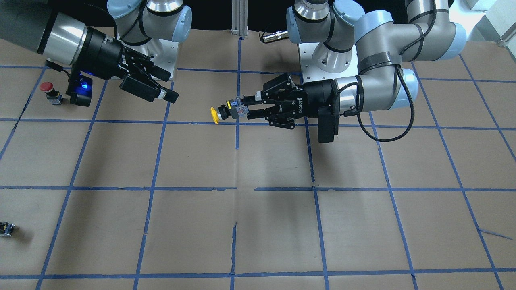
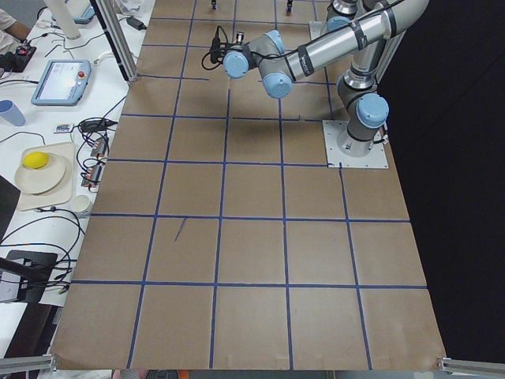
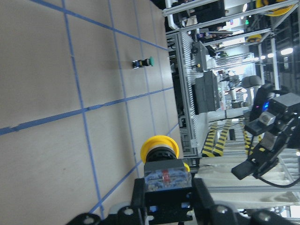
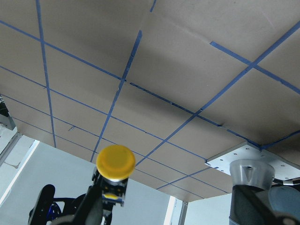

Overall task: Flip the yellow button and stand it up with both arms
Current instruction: 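Extend the held button toward the open right gripper, yellow cap first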

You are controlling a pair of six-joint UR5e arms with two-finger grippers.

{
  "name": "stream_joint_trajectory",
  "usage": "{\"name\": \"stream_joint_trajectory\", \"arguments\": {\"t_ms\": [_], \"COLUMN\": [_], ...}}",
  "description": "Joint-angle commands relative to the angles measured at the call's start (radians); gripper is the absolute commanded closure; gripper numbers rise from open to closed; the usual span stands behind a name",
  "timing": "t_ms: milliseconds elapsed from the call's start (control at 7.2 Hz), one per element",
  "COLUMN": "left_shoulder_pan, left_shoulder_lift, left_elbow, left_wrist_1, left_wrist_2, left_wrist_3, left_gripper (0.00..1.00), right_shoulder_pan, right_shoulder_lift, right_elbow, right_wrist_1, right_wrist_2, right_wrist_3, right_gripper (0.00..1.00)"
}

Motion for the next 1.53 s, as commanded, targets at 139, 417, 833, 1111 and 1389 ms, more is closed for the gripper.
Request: {"name": "stream_joint_trajectory", "arguments": {"t_ms": [139,417,833,1111,1389], "left_shoulder_pan": [-0.085,-0.104,-0.106,-0.113,-0.124], "left_shoulder_lift": [0.001,-0.005,-0.002,-0.002,-0.001], "left_elbow": [0.001,0.001,-0.003,-0.005,0.0], "left_wrist_1": [0.1,0.13,0.219,0.232,0.235], "left_wrist_2": [-0.095,-0.095,-0.093,-0.095,-0.096], "left_wrist_3": [-0.008,-0.008,-0.01,-0.013,-0.025], "left_gripper": [0.91,0.91,0.92,0.93,0.97], "right_shoulder_pan": [0.0,0.0,0.0,-0.002,-0.003], "right_shoulder_lift": [0.037,0.026,0.019,0.005,0.0], "right_elbow": [-0.007,-0.01,-0.008,-0.01,-0.01], "right_wrist_1": [-0.064,-0.068,-0.057,-0.055,-0.055], "right_wrist_2": [0.043,0.054,0.052,0.055,0.055], "right_wrist_3": [0.003,0.006,0.011,0.022,0.028], "right_gripper": [0.0,0.0,0.01,0.05,0.06]}}
